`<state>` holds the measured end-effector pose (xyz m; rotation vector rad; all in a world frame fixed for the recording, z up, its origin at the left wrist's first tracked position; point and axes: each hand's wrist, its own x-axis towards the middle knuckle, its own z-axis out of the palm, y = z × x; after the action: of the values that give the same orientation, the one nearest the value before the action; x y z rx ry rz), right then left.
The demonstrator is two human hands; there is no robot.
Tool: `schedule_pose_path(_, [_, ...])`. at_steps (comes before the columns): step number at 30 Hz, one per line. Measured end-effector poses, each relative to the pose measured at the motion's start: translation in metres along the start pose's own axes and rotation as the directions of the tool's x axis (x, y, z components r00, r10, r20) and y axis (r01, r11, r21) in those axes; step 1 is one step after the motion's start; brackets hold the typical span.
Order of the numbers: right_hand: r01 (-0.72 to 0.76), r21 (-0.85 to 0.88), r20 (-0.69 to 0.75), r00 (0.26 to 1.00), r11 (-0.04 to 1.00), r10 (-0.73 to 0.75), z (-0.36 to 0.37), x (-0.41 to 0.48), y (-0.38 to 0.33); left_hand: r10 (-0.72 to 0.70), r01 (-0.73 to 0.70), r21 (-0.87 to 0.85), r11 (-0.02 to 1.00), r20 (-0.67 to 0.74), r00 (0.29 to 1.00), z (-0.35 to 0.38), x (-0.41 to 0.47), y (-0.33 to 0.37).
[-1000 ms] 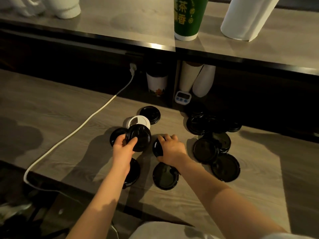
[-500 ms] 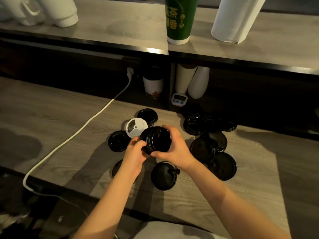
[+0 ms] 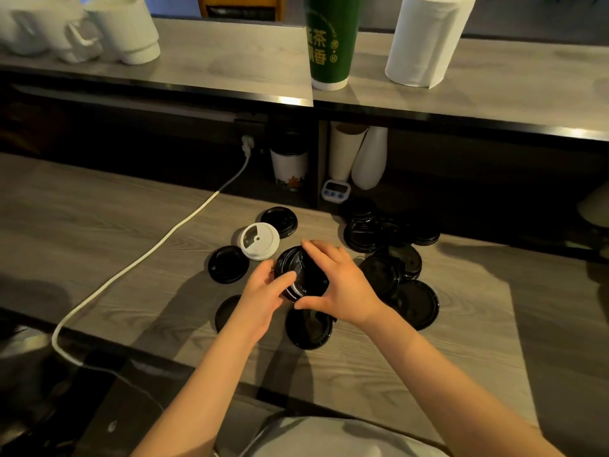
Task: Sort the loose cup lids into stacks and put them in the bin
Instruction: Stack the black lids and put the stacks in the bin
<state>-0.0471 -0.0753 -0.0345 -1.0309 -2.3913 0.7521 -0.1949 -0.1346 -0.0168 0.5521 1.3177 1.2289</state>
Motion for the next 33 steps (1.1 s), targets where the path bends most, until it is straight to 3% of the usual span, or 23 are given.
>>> schedule_pose_path(4, [0.013, -0.007, 0.116, 0.993, 1.000, -0.012, -0.003, -0.007, -0.003, 0.016, -0.013, 0.038, 0.999, -0.090, 0.996, -0.002, -0.006, -0.005])
schedule_pose_path(6, [-0.110, 0.138, 0.125, 0.988, 0.984, 0.093, 0.002, -0.013, 0.000, 0.059, -0.043, 0.092, 0.995, -0.177, 0.982, -0.005, -0.006, -0.006])
schedule_pose_path(8, [-0.311, 0.241, 0.114, 0.950, 0.919, 0.292, 0.010, -0.021, 0.008, 0.086, -0.055, 0.125, 0.991, -0.259, 0.962, -0.013, -0.004, -0.006])
schedule_pose_path(10, [-0.440, 0.087, 0.160, 0.892, 0.894, 0.423, 0.020, -0.028, 0.021, 0.096, -0.052, 0.158, 0.986, -0.290, 0.952, -0.022, -0.003, -0.007])
schedule_pose_path(12, [-0.473, -0.130, 0.260, 0.832, 0.871, 0.490, 0.030, -0.032, 0.026, 0.095, -0.036, 0.186, 0.982, -0.319, 0.943, -0.028, -0.003, -0.008])
schedule_pose_path(17, [-0.388, -0.419, 0.345, 0.768, 0.821, 0.539, 0.053, -0.031, 0.010, 0.072, -0.003, 0.176, 0.984, -0.387, 0.919, -0.039, -0.007, -0.016])
schedule_pose_path(20, [-0.358, -0.471, 0.356, 0.759, 0.806, 0.545, 0.060, -0.029, 0.003, 0.063, 0.009, 0.185, 0.983, -0.385, 0.921, -0.042, -0.015, -0.019])
schedule_pose_path(24, [-0.387, -0.350, 0.317, 0.808, 0.853, 0.497, 0.059, -0.032, 0.002, 0.083, -0.013, 0.186, 0.983, -0.372, 0.924, -0.042, -0.024, -0.019])
schedule_pose_path(27, [-0.457, -0.155, 0.296, 0.825, 0.876, 0.482, 0.054, -0.038, 0.005, 0.099, -0.028, 0.190, 0.981, -0.371, 0.923, -0.042, -0.025, -0.017])
schedule_pose_path(33, [-0.645, 0.381, 0.187, 0.755, 0.662, 0.628, 0.037, -0.054, 0.017, 0.121, -0.055, 0.196, 0.979, -0.344, 0.931, -0.028, -0.018, -0.016])
